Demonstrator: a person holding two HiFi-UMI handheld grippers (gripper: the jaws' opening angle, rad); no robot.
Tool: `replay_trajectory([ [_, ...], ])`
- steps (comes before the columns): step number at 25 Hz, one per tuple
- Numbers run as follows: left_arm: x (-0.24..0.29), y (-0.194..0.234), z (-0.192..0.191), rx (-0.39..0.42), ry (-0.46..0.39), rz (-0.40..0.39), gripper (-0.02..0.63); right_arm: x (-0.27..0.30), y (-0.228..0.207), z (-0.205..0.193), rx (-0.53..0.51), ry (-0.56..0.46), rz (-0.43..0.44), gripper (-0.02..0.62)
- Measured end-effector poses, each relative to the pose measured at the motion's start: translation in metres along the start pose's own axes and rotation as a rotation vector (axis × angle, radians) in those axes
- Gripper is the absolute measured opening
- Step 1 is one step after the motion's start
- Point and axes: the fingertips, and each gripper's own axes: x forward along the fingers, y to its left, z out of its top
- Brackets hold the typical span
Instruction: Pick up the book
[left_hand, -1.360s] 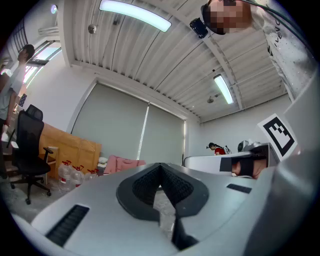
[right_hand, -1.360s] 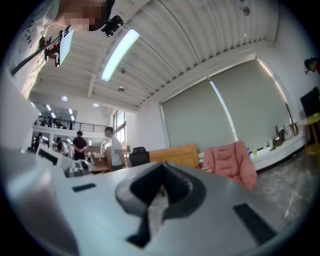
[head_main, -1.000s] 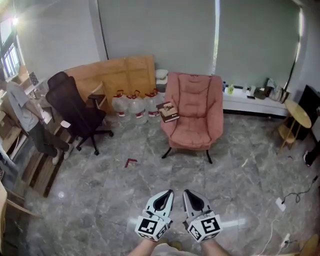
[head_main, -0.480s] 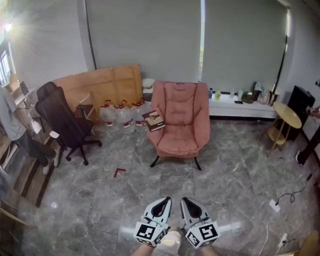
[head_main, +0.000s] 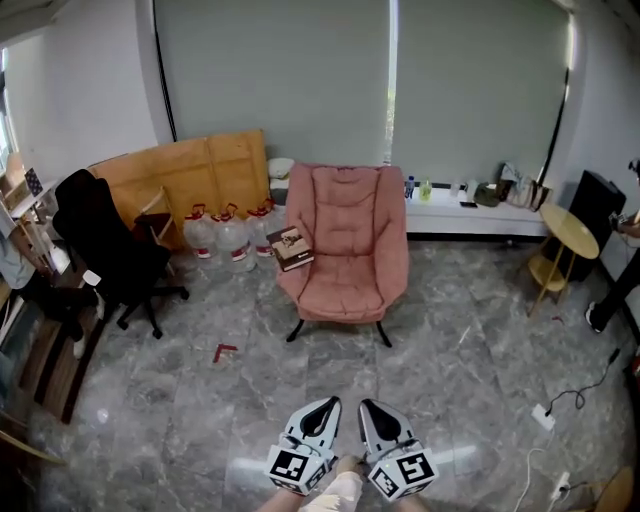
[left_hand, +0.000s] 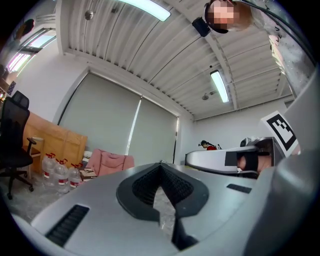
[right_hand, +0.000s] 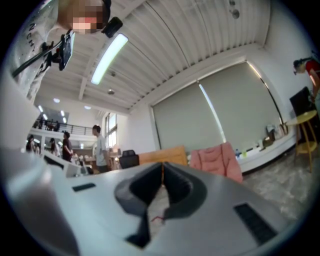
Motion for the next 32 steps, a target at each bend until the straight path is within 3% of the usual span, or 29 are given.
replay_trajectory([
  [21,0.156,0.066,-0.009,-0.002,-0.011,0.008,0.021,0.113,-0.125,0.015,-0.026,0.034,-0.014,0.014],
  [27,0.167,0.067,-0.009,-0.002,-0.004,0.0,0.021,0.123,-0.136,0.01,0.003,0.046,-0.021,0.014],
  [32,0.167,0.078,-0.015,-0.013,0.01,0.041,0.021,0.134,-0.136,0.003,0.018,0.066,0.007,0.014],
])
